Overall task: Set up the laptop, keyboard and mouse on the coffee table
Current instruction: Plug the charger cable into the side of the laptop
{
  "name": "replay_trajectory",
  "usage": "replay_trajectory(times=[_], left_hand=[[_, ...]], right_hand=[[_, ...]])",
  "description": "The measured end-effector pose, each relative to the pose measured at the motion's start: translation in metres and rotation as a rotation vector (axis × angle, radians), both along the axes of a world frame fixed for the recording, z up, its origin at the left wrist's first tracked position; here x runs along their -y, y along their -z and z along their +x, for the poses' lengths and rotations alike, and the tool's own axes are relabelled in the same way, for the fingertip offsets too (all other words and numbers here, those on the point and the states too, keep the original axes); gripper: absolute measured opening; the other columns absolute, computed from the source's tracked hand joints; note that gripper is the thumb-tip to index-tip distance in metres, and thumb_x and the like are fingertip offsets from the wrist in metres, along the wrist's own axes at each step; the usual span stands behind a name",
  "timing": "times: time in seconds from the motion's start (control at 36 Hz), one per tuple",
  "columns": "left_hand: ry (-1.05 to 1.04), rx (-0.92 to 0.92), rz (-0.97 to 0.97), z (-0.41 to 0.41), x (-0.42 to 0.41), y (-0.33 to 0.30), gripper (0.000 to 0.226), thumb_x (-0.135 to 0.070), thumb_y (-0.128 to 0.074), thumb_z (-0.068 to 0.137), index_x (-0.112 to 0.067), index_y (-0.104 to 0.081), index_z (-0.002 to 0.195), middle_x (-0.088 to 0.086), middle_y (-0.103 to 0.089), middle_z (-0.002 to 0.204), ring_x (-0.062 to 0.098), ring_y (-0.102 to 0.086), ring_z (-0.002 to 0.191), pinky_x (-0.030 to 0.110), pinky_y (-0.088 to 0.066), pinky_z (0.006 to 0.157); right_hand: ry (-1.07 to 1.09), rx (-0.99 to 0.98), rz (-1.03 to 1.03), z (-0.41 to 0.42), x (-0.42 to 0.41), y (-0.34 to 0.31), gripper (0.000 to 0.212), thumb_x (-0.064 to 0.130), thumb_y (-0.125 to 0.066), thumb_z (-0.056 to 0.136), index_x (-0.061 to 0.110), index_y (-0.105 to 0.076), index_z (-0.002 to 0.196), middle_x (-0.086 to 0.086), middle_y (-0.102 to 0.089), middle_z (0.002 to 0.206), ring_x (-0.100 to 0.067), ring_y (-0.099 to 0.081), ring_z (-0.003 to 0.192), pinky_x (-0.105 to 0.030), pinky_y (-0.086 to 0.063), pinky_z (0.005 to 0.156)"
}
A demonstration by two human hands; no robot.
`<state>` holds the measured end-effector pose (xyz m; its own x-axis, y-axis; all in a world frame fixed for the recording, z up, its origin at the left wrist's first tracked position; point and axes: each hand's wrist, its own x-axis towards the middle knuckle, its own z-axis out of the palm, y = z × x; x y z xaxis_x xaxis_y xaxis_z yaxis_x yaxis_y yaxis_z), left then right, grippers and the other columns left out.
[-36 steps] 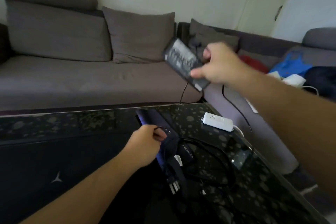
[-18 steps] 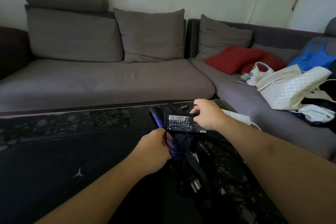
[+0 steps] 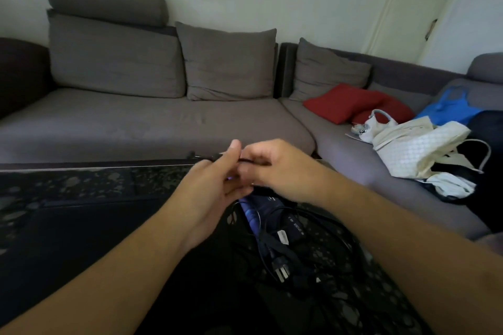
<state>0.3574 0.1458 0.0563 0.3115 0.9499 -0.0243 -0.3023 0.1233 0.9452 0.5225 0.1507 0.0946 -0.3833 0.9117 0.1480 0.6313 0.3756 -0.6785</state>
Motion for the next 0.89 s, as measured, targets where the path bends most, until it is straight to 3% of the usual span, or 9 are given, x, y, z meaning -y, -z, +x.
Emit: replay_trajectory(times=[0.08,0.19,0.28,0.42,0.56,0.61,0.67,0.78,0.89], left_hand=[[-0.155,0.029,0.014,-0.008,0.003,-0.01,0.03,-0.028,-0.052,0.109,-0.006,-0.072,0.105,0.016,-0.079,0.112,0.036,-0.072,0.114,0.051,-0.055,0.103],[-0.227,0.156,-0.058,-0.023,0.003,-0.02,0.027,-0.031,-0.051,0.109,-0.008,-0.063,0.101,0.012,-0.079,0.093,0.028,-0.079,0.098,0.045,-0.06,0.087],[-0.313,0.166,-0.066,-0.037,0.0,-0.023,0.026,-0.032,-0.049,0.11,-0.01,-0.06,0.101,0.004,-0.062,0.073,0.021,-0.072,0.076,0.045,-0.064,0.079],[-0.484,0.111,-0.12,-0.074,-0.01,-0.019,0.022,-0.034,-0.048,0.11,-0.015,-0.059,0.109,-0.006,-0.043,0.069,0.007,-0.043,0.056,0.034,-0.053,0.069],[-0.52,-0.011,-0.024,-0.096,-0.01,-0.012,0.021,-0.03,-0.048,0.111,-0.013,-0.059,0.112,-0.007,-0.04,0.065,0.006,-0.039,0.052,0.032,-0.044,0.062],[-0.526,-0.05,0.014,-0.095,-0.008,-0.012,0.021,-0.029,-0.048,0.111,-0.011,-0.06,0.111,-0.005,-0.04,0.066,0.008,-0.04,0.053,0.034,-0.045,0.062],[-0.523,-0.08,0.053,-0.093,-0.006,-0.013,0.023,-0.03,-0.049,0.11,-0.009,-0.06,0.112,-0.004,-0.042,0.065,0.008,-0.042,0.054,0.035,-0.046,0.061],[-0.49,-0.131,0.102,-0.087,0.001,-0.014,0.025,-0.031,-0.049,0.11,-0.01,-0.062,0.109,-0.002,-0.044,0.066,0.013,-0.045,0.059,0.037,-0.05,0.064],[-0.485,-0.223,0.141,-0.089,0.004,-0.012,0.026,-0.033,-0.049,0.11,-0.011,-0.063,0.109,-0.002,-0.047,0.066,0.015,-0.048,0.061,0.041,-0.05,0.069]], right_hand=[[0.072,0.208,0.03,0.008,0.006,-0.002,0.004,0.02,-0.075,0.093,0.024,-0.075,0.091,0.002,-0.078,0.087,-0.01,-0.073,0.082,-0.038,-0.06,0.085],[0.319,0.538,0.1,0.046,0.013,-0.007,0.008,0.021,-0.07,0.093,0.022,-0.074,0.087,0.004,-0.073,0.083,-0.012,-0.066,0.076,-0.026,-0.047,0.064],[0.459,0.707,0.045,0.08,0.018,-0.005,0.009,0.016,-0.064,0.09,0.023,-0.068,0.086,0.0,-0.069,0.091,-0.022,-0.065,0.082,-0.031,-0.053,0.068],[0.802,0.685,0.021,0.136,0.025,-0.008,0.026,0.028,-0.055,0.093,0.017,-0.055,0.07,-0.012,-0.066,0.083,-0.036,-0.068,0.087,-0.035,-0.049,0.07],[1.008,0.114,-0.3,0.138,0.043,-0.045,0.079,0.066,-0.048,0.101,-0.009,-0.07,0.092,-0.015,-0.062,0.06,-0.022,-0.051,0.041,-0.022,-0.038,0.044],[0.934,-0.078,-0.408,0.129,0.046,-0.065,0.096,0.076,-0.042,0.098,-0.015,-0.071,0.098,-0.02,-0.065,0.057,-0.021,-0.05,0.037,-0.021,-0.04,0.044],[0.847,-0.325,-0.42,0.114,0.044,-0.083,0.1,0.079,-0.042,0.096,-0.017,-0.069,0.099,-0.03,-0.071,0.067,-0.035,-0.07,0.052,-0.031,-0.058,0.051],[0.607,-0.937,-0.152,0.069,0.032,-0.114,0.051,0.048,-0.048,0.109,0.007,-0.077,0.099,-0.031,-0.071,0.085,-0.05,-0.072,0.104,-0.058,-0.063,0.085],[0.417,-1.116,0.23,0.039,0.022,-0.136,0.021,0.022,-0.065,0.103,0.005,-0.076,0.106,-0.016,-0.068,0.086,-0.027,-0.072,0.099,-0.048,-0.056,0.107]])
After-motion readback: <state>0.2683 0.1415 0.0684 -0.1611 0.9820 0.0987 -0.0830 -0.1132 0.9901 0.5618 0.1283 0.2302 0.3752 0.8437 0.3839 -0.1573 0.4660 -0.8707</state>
